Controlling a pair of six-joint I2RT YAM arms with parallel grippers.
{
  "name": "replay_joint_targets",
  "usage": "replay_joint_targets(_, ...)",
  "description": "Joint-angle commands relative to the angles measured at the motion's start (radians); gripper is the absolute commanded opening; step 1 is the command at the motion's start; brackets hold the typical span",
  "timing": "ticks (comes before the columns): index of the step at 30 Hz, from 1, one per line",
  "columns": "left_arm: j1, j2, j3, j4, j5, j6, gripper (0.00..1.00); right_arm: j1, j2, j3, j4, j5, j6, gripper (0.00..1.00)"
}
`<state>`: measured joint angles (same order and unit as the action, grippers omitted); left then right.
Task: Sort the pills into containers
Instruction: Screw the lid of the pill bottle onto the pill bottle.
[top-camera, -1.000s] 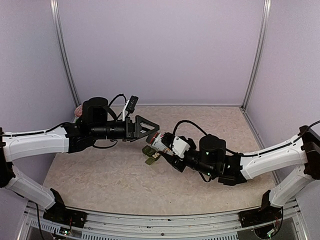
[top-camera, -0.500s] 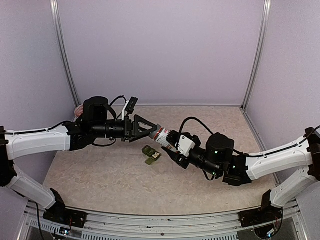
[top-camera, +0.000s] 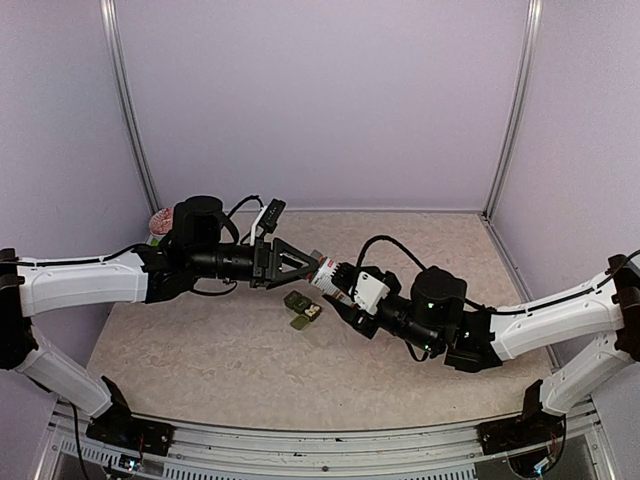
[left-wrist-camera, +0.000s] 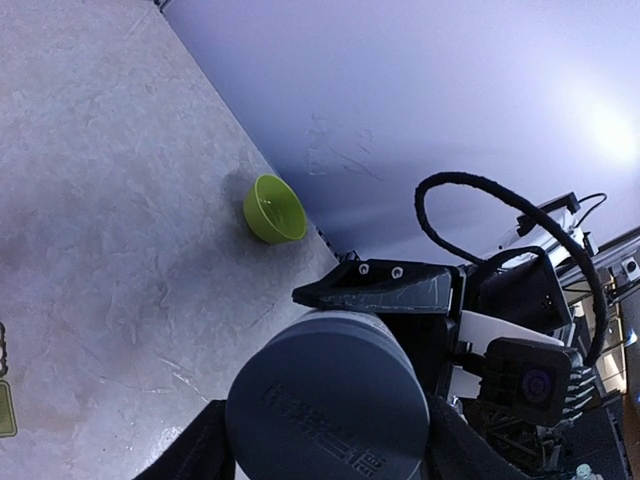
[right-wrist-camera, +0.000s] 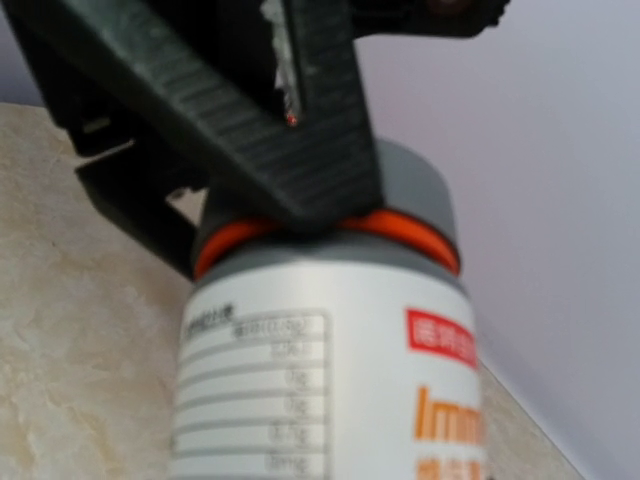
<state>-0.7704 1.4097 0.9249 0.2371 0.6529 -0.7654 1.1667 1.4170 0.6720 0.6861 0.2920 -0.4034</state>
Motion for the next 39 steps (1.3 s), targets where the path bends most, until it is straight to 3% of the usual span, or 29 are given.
replay_joint_targets(1, -0.004, 0.007, 0.021, 0.043, 0.022, 0.019, 0.53, 0.005, 0.008, 0.003, 0.038, -0.005, 0.007, 0.09)
replay_joint_targets(5, -0.008, 0.009, 0.007, 0.086, 0.042, 0.025, 0.43, 0.005, 0.002, -0.004, 0.045, -0.009, 0.026, 0.09)
replay_joint_targets(13, -0.06, -0.006, -0.002, 0.159, 0.082, 0.184, 0.43, -0.001, -0.049, 0.003, 0.04, -0.095, 0.26, 0.09)
replay_joint_targets(19, -0.084, -0.032, -0.023, 0.201, 0.141, 0.309, 0.43, -0.002, -0.086, 0.004, 0.058, -0.263, 0.46, 0.09)
replay_joint_targets(26, -0.084, -0.06, -0.01, 0.085, 0.211, 0.476, 0.43, -0.029, -0.176, -0.018, -0.024, -0.409, 0.591, 0.09)
replay_joint_targets(33, -0.098, -0.109, -0.019, 0.058, 0.256, 0.567, 0.43, -0.099, -0.212, -0.05, 0.021, -0.655, 0.79, 0.09)
replay_joint_targets(36, -0.109, -0.137, -0.025, 0.051, 0.244, 0.595, 0.46, -0.119, -0.22, -0.074, 0.066, -0.696, 0.854, 0.09)
replay_joint_targets(39, -0.11, -0.158, -0.016, 0.013, 0.198, 0.604, 0.62, -0.127, -0.235, -0.079, 0.061, -0.701, 0.874, 0.09)
